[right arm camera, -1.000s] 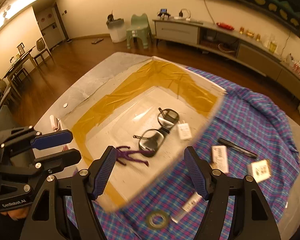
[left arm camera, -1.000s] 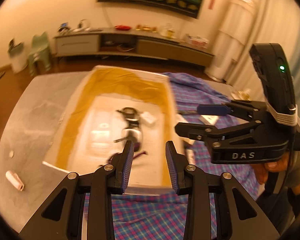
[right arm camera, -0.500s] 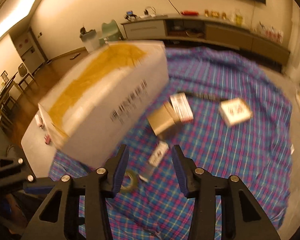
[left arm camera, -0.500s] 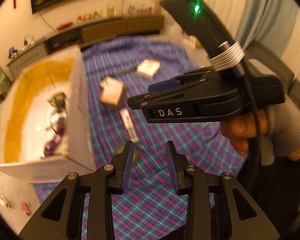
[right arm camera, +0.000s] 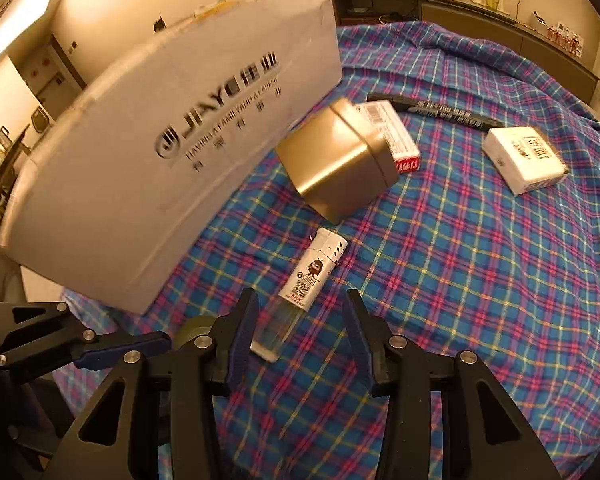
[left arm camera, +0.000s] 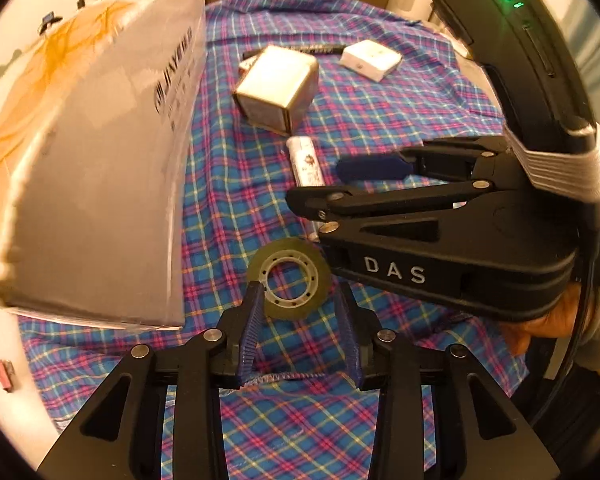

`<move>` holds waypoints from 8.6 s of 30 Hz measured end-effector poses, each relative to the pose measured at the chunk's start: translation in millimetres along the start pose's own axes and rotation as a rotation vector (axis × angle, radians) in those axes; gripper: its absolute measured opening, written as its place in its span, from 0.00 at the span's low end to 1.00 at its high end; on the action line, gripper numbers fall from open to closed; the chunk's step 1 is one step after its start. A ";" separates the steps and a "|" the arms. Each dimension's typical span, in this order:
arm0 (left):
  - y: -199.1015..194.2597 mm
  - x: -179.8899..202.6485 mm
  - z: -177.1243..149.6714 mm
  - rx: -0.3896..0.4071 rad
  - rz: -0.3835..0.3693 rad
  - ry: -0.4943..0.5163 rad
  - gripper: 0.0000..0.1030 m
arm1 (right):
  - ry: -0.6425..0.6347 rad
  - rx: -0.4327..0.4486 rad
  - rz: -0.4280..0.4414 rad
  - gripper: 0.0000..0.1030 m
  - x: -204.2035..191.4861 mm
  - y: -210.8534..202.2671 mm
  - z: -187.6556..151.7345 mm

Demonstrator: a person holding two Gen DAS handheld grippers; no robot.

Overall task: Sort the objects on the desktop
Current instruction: 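Grasp the white lighter with the right tool while the left tool grasps the green tape roll, then carry the lighter and tape roll with both tools over the yellow-lined white box, then open the right tool to drop the lighter while the left tool drops the tape roll, then move both open tools back over the plaid cloth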

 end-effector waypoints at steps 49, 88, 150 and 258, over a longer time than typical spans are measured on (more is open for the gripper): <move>5.0 6.8 0.8 0.082 0.073 0.127 0.19 | -0.071 0.102 0.042 0.20 11.6 -47.6 -15.5; -85.6 5.8 59.6 0.290 -0.089 0.019 0.14 | -0.050 0.169 0.056 0.20 1.1 -73.3 -5.1; -131.1 -164.2 106.0 0.471 -0.078 -0.365 0.14 | -0.287 0.193 -0.054 0.20 -133.2 -101.7 123.9; -79.1 -204.3 121.3 0.278 0.015 -0.442 0.30 | -0.296 -0.090 0.011 0.44 -114.6 4.4 180.2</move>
Point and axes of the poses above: each gripper's, at about its wrist camera, not at the fingertips, and y roughly the way its jaws point, x to its right, z to its top, the point moved 9 cm from there along y, roughly the way its jaws point, and after that the axes turned 5 degrees about z, right-handed, at the moved point
